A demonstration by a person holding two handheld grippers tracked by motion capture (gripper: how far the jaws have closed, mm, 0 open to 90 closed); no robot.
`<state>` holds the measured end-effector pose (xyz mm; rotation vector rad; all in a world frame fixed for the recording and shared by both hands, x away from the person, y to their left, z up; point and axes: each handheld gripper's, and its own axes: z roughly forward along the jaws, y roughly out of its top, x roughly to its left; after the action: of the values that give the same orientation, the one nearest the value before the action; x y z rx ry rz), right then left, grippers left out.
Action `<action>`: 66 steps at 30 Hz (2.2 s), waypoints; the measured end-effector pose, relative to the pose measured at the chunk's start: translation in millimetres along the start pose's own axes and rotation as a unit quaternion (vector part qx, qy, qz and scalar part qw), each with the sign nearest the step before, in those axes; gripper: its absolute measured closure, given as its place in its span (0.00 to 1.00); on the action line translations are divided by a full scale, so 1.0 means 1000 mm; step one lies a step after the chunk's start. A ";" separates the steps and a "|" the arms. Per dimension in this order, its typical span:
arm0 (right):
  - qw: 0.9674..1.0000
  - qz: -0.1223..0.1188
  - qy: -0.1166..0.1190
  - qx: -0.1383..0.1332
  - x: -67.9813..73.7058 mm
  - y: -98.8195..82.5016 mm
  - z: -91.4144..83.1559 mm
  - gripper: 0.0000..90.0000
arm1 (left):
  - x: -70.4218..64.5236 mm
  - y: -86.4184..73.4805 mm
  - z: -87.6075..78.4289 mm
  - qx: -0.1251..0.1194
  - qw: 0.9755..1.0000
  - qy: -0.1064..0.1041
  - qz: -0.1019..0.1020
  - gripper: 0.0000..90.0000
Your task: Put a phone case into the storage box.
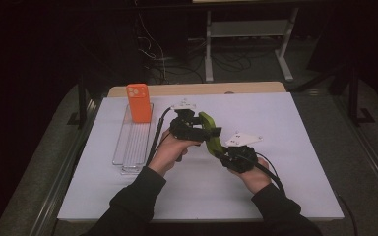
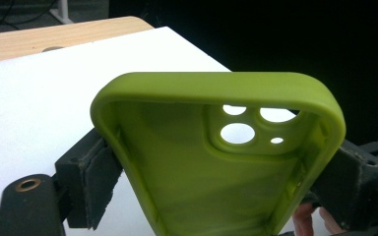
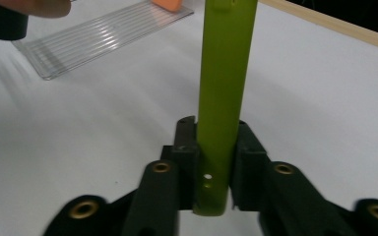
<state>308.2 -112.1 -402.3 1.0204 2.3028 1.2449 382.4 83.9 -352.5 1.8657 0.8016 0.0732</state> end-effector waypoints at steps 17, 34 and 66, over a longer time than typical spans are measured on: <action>0.999 0.019 0.009 0.042 -0.029 -0.033 -0.025 0.11 | 0.017 0.041 -0.048 0.017 0.996 0.078 0.037 0.17; 0.998 0.023 0.003 0.057 -0.044 -0.065 -0.052 0.01 | 0.073 0.077 -0.124 0.011 0.976 0.210 0.058 0.17; 0.999 0.019 0.005 0.050 -0.046 -0.063 -0.053 0.01 | 0.167 0.013 -0.105 0.040 0.941 0.335 -0.010 0.16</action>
<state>281.8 -199.6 -426.3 1.0981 2.3855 1.1623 475.4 258.2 -345.8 1.9202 1.2964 0.7037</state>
